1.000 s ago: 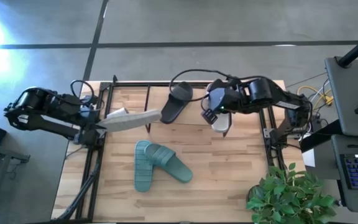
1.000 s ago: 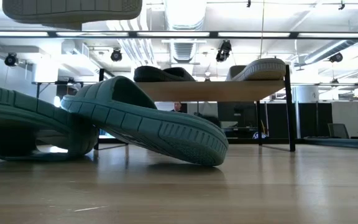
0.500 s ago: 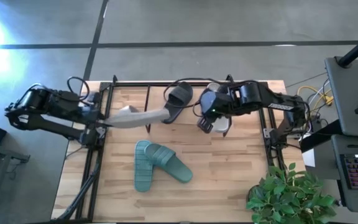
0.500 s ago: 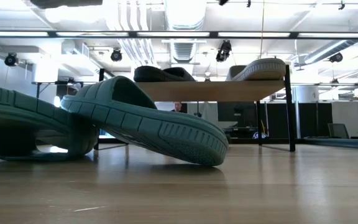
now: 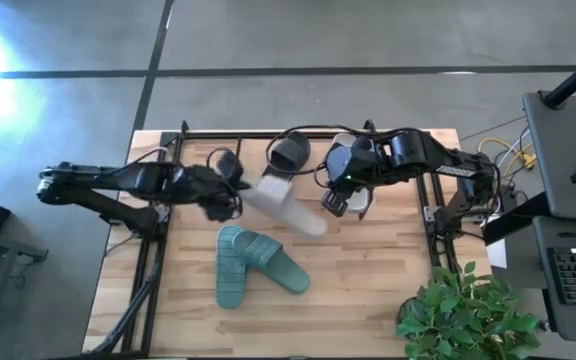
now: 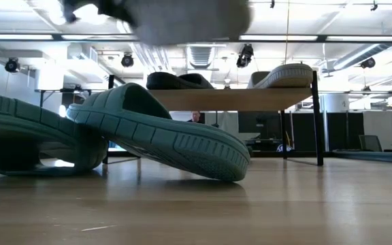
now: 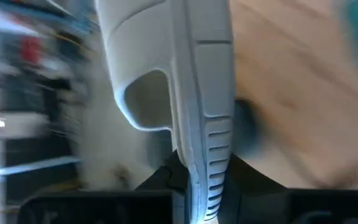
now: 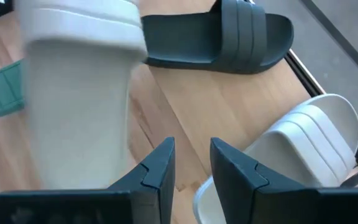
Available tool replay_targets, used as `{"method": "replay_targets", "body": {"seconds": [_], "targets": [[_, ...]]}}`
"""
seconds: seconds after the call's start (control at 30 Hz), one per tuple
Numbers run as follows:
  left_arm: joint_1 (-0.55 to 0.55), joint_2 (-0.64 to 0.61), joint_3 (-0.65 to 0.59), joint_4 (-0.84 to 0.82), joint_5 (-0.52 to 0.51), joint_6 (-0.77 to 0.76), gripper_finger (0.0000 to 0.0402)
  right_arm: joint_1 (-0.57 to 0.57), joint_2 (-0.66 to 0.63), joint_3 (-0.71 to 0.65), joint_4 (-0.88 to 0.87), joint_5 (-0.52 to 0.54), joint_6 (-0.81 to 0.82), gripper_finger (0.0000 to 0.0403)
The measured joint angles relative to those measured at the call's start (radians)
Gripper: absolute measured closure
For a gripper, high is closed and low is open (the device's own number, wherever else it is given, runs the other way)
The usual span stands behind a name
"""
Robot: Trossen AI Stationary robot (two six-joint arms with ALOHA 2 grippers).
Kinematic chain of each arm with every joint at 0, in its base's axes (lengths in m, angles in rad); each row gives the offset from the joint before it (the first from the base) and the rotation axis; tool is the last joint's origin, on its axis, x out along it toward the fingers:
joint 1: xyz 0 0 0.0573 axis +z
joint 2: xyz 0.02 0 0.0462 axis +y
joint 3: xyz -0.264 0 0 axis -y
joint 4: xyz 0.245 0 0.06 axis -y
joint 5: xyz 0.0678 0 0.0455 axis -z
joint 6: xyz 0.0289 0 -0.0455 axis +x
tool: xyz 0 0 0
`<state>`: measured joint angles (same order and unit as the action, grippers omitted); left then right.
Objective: Pick and place slides into the shelf
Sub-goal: Put the gray slide on the shelf
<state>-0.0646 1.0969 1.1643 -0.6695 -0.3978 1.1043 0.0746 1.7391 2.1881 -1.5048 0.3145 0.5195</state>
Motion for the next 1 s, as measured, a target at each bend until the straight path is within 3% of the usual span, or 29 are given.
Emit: {"method": "replay_targets", "body": {"seconds": [0.23, 0.4, 0.6, 0.7, 1.0], "targets": [[0.117, 0.144, 0.008, 0.373, 0.013, 0.268, 0.0380, 0.037, -0.021, 0.002, -0.047, 0.011, 0.004, 0.0309], [0.148, 0.233, 0.011, 0.477, 0.058, 0.353, 0.0379, 0.069, -0.031, 0.002, -0.069, 0.140, -0.025, 0.0309], [0.148, 0.292, 0.028, 0.568, 0.132, 0.387, 0.0378, 0.138, -0.035, -0.005, -0.066, 0.368, -0.363, 0.0306], [0.150, 0.287, 0.022, 0.591, 0.135, 0.387, 0.0378, 0.146, -0.035, -0.023, -0.066, 0.377, -0.502, 0.0290], [0.151, 0.253, 0.029, 0.606, 0.174, 0.344, 0.0377, 0.141, -0.035, -0.119, -0.066, 0.452, -0.668, 0.0207]]}}
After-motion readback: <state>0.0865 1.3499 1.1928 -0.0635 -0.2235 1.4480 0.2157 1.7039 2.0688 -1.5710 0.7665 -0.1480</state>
